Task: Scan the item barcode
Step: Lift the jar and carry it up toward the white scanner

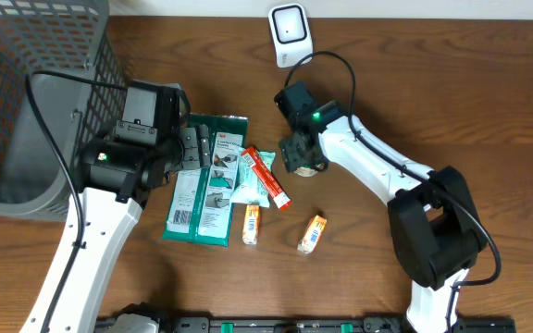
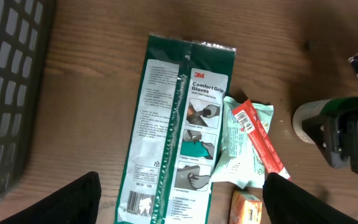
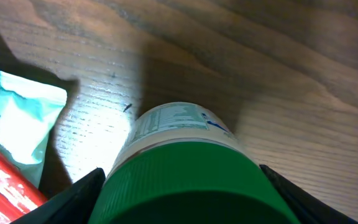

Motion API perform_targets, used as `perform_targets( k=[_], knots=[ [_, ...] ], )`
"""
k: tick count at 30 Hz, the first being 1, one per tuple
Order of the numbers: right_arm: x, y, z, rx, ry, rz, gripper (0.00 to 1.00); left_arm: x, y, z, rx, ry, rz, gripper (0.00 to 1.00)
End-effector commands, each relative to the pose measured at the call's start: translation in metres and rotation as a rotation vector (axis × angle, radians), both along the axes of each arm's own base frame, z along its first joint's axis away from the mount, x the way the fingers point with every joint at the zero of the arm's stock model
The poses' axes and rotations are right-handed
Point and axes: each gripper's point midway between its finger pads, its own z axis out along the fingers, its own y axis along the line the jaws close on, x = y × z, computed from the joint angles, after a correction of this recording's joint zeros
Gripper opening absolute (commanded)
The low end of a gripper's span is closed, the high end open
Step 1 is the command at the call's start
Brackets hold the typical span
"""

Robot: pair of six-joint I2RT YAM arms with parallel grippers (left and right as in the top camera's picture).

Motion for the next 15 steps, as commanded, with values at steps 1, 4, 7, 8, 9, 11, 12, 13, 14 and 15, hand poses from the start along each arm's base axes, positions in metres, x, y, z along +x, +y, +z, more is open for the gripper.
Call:
perform_targets(
  k=[1,4,7,8,9,11,12,13,14,15],
  knots=[
    [-0.0007,0.0014,0.0076,0.008,-0.024,0.009,0.71,0.003,0.0032,0.0036,0.015,-0.012,0.0,0.84],
    [0.0005,0.0023,0.0079,0.011,-0.029,0.009,0.7,0.003,0.0033,0.0036,0.016,-0.012,0.0,0.84],
    [-0.0005,0.0018,0.0076,0.009,-0.025,0.009,0.7,0.003,0.0032,0.0036,0.015,-0.012,0.0,0.84],
    [-0.0004,0.0018,0.0077,0.009,-0.026,0.009,0.68,0.003,0.0033,0.0036,0.016,-0.012,0.0,0.84],
    [-0.0005,0.0018,0.0076,0.009,-0.025,0.009,0.65,0.003,0.0032,0.0036,0.015,-0.012,0.0,0.84],
    [-0.0022,0.0009,0.0072,0.005,-0.018,0.01,0.65,0.003,0.0032,0.0036,0.015,-0.012,0.0,0.84],
    [-0.0031,0.0003,0.007,0.002,-0.015,0.01,0.64,0.003,0.0032,0.0036,0.015,-0.012,0.0,0.84],
    [-0.0043,-0.0007,0.0066,-0.001,-0.009,0.009,0.63,0.003,0.0033,0.0036,0.016,-0.012,0.0,0.84],
    [-0.0051,-0.0013,0.0064,-0.004,-0.006,0.009,0.6,0.003,0.0032,0.0036,0.015,-0.012,0.0,0.84],
    [-0.0055,-0.0015,0.0063,-0.005,-0.004,0.009,0.59,0.003,0.0033,0.0036,0.016,-0.012,0.0,0.84]
  ],
)
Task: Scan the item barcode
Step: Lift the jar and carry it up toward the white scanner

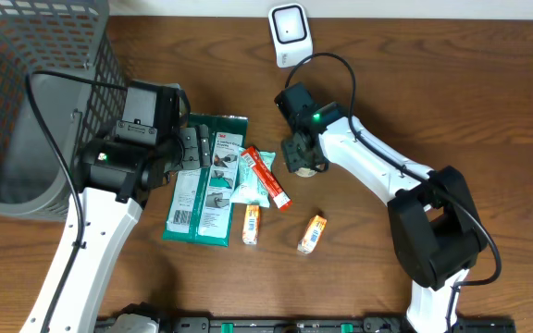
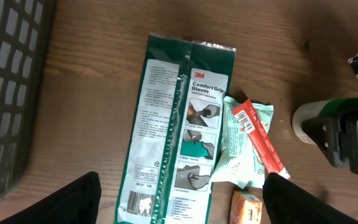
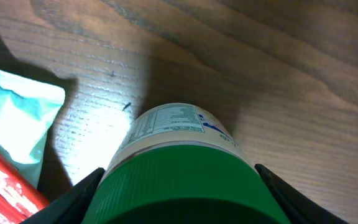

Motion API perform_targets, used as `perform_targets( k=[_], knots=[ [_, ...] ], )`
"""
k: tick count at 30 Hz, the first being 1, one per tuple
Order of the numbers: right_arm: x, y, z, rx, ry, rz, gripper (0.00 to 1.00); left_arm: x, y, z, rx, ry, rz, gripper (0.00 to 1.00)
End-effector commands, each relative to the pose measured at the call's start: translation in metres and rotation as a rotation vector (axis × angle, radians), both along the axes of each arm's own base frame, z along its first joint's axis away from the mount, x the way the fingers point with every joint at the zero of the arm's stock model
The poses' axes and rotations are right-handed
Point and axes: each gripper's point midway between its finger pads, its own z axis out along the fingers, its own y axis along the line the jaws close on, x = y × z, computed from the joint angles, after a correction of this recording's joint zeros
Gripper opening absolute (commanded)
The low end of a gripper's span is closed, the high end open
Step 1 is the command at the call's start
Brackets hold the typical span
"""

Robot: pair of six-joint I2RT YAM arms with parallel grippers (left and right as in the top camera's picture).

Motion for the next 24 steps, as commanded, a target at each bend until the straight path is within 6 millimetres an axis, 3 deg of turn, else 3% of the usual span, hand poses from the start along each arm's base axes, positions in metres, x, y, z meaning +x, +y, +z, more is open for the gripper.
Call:
perform_targets(
  k=[1,5,10,13,14,15,20,24],
  knots=[
    [-0.003,-0.001,0.008,-0.003,-0.009,0.008,0.58,0.003,0.003,0.004,0.015,-0.012,0.0,0.84],
    [0.002,0.003,0.024,0.011,-0.037,0.024,0.54,0.003,0.003,0.004,0.015,-0.012,0.0,0.84],
    [0.01,0.008,0.076,0.067,-0.128,0.025,0.51,0.003,0.003,0.004,0.016,-0.012,0.0,0.84],
    [0.009,0.006,0.115,0.112,-0.201,0.024,0.3,0.003,0.003,0.004,0.015,-0.012,0.0,0.84],
    [0.007,0.005,0.128,0.126,-0.224,0.023,0.12,0.003,0.003,0.004,0.015,-0.012,0.0,0.84],
    [0.004,0.003,0.143,0.144,-0.253,0.023,0.01,0.003,0.003,0.004,0.016,-0.012,0.0,0.84],
    [-0.007,-0.005,0.204,0.224,-0.387,0.022,0.01,0.003,0.003,0.004,0.015,-0.012,0.0,0.84],
    [-0.001,-0.008,0.246,0.269,-0.528,0.066,0.01,0.003,0.003,0.004,0.016,-0.012,0.0,0.84]
  ],
)
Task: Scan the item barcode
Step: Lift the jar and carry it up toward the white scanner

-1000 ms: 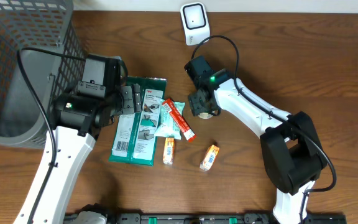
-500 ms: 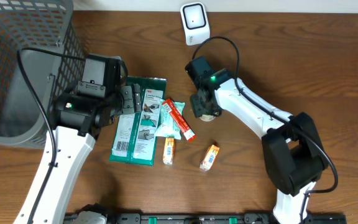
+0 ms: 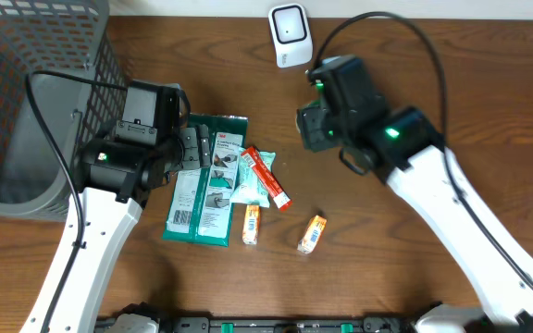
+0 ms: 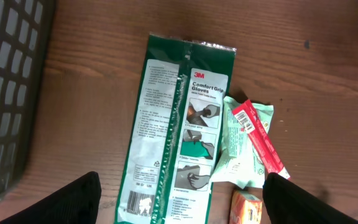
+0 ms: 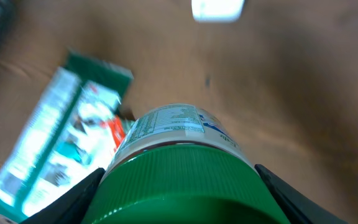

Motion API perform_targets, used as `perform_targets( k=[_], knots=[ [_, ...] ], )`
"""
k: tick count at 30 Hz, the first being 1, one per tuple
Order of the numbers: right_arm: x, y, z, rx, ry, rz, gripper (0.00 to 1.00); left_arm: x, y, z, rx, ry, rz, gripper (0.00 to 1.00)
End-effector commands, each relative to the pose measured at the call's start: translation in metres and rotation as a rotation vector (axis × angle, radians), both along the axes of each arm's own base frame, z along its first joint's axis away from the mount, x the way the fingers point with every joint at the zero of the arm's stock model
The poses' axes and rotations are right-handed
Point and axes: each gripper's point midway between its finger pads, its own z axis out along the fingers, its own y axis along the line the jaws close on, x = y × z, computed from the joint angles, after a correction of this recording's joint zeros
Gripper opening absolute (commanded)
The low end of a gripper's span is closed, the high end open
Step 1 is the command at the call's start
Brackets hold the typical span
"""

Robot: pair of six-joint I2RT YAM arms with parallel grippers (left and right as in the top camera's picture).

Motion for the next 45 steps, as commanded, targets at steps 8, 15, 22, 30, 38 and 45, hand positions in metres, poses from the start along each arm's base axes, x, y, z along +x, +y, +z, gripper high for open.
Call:
perform_targets(
  k=[8,15,22,30,38,45],
  knots=[
    [0.069,0.016,0.086,0.049,-0.447,0.088,0.01,0.003,0.003,0.004,0.015,-0.012,0.0,0.84],
    [0.137,0.028,0.091,0.132,-0.633,0.027,0.01,0.003,0.003,0.004,0.016,-0.012,0.0,0.84],
    [0.194,0.031,0.056,0.216,-0.712,-0.05,0.01,0.003,0.003,0.004,0.015,-0.012,0.0,0.84],
    [0.242,0.023,0.015,0.36,-0.809,-0.145,0.01,0.003,0.003,0.004,0.015,-0.012,0.0,0.84],
    [0.269,0.005,-0.036,0.535,-0.843,-0.248,0.01,0.003,0.003,0.004,0.015,-0.012,0.0,0.84],
    [0.276,0.001,-0.073,0.627,-0.809,-0.286,0.01,0.003,0.003,0.004,0.015,-0.012,0.0,0.84]
  ],
)
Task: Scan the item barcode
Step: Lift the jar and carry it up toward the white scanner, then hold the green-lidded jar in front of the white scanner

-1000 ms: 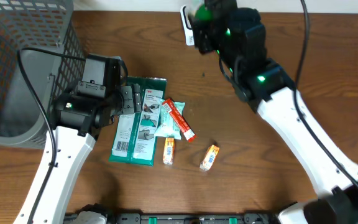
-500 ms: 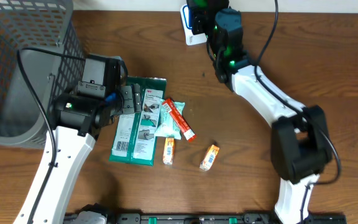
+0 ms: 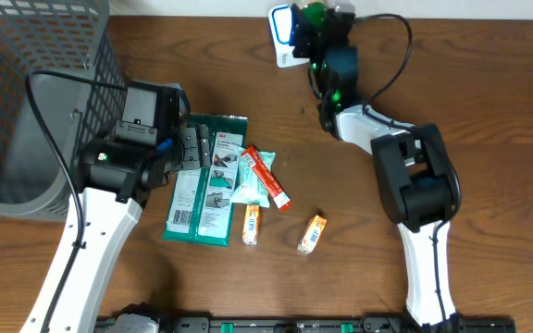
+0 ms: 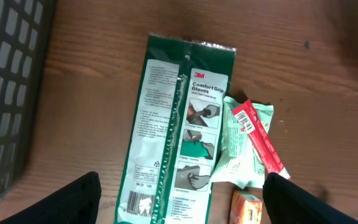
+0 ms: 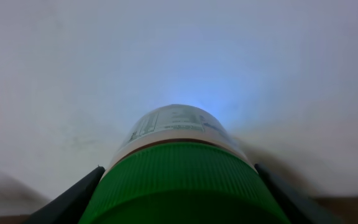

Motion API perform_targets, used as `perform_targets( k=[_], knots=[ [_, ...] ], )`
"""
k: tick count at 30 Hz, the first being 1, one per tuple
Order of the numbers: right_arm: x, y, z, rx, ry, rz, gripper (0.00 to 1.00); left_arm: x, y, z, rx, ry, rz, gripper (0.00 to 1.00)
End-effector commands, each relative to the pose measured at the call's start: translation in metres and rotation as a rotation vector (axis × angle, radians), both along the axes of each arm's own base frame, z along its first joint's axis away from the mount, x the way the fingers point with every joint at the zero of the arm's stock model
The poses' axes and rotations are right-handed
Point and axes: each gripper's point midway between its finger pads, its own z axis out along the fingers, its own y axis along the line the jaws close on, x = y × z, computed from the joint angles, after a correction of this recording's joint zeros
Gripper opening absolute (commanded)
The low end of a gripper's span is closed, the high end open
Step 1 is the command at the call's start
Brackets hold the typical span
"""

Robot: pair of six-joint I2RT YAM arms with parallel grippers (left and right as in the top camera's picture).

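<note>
The bottle with a green lid (image 5: 179,183) and white label fills the right wrist view, and my right gripper (image 5: 179,202) is shut on it. Seen from overhead, the right gripper (image 3: 315,17) holds the bottle (image 3: 315,10) at the table's far edge, right beside the white scanner (image 3: 285,51). A bluish glow lies on the white surface behind the bottle. My left gripper (image 4: 182,208) hangs open over the green glove pack (image 4: 179,124), touching nothing.
A mint packet (image 4: 244,149) with a red strip (image 4: 260,143) on it lies beside the glove pack. Two small orange boxes (image 3: 251,225) (image 3: 312,234) lie nearer the front. A grey basket (image 3: 26,92) stands at the left behind the left arm.
My right gripper, still shut on the bottle, has moved from above the table's middle to the far edge beside the scanner. A bluish glow now shows behind the bottle. The left arm is unmoved.
At first my right gripper was around the bottle standing on the table beside the mint packet, and it stayed there half a second later. Then the bottle was held high over the table. Now it is held up against the scanner.
</note>
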Motion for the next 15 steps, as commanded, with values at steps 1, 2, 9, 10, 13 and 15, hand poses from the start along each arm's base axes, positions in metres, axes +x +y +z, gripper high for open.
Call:
perform_targets(
  k=[1,2,9,10,13,15],
  knots=[
    [0.003,-0.001,0.0,0.068,-0.004,0.011,0.01,0.003,0.003,0.004,0.015,-0.011,0.0,0.84],
    [0.003,0.0,-0.003,0.059,-0.002,0.017,0.01,0.003,0.003,0.004,0.016,-0.011,0.0,0.84],
    [0.002,0.003,-0.002,0.024,-0.02,0.033,0.01,0.003,0.003,0.004,0.015,-0.011,0.0,0.84],
    [0.002,0.003,-0.002,0.024,-0.023,0.032,0.01,0.003,0.003,0.004,0.015,-0.011,0.0,0.84],
    [0.001,0.005,0.0,-0.007,-0.039,0.042,0.01,0.003,0.003,0.004,0.015,-0.011,0.0,0.84],
    [-0.001,0.011,0.005,-0.037,-0.07,0.077,0.01,0.003,0.003,0.004,0.016,-0.011,0.0,0.84]
  ],
)
